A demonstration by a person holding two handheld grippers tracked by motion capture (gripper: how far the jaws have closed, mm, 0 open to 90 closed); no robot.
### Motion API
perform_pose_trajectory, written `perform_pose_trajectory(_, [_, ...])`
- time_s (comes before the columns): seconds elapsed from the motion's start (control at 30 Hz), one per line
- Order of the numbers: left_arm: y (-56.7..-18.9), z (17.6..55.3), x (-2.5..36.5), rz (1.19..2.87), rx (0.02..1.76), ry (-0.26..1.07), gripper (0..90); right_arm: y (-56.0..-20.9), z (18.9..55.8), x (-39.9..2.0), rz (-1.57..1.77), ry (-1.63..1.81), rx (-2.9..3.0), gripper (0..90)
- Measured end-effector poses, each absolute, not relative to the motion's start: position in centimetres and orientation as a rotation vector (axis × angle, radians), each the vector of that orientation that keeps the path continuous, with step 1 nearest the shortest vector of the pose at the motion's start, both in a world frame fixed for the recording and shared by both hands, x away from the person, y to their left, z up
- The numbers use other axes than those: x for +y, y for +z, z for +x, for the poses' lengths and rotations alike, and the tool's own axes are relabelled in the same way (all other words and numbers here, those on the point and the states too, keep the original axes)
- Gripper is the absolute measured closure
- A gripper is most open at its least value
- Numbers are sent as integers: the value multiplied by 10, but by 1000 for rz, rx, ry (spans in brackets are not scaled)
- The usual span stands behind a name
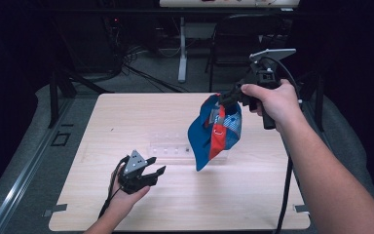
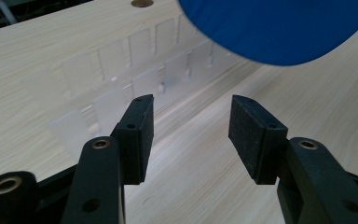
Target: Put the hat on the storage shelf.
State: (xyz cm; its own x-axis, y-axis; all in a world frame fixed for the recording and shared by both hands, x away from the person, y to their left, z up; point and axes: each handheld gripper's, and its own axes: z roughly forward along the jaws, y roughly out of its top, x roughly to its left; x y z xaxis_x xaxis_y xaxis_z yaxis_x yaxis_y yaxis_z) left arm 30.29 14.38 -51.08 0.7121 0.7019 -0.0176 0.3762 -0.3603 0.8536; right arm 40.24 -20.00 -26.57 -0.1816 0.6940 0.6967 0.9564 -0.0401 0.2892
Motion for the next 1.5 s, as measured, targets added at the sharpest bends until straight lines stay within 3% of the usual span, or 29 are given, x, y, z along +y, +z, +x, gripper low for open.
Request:
perform_pose_trajectory(0.13, [-505,302,128,1996,792,439,553,-266,405,-195,-1735,-1053,-1899,785])
perform_pose_trajectory(0.63, [-501,298,70,2041,666,409,527,-267,412,-187,-1722,-1083,-1899,785])
perform_pose_trajectory(0.87, [-503,301,53,2057,658,453,620,-267,412,-186,-1718,-1075,-1904,785])
perform_pose_trajectory(1.03, [-503,303,56,2070,641,485,763,-269,412,-185,-1718,-1078,-1898,785])
perform_pose_trajectory(1.5, [-502,312,74,2077,674,531,866,-272,417,-178,-1716,-1094,-1904,785])
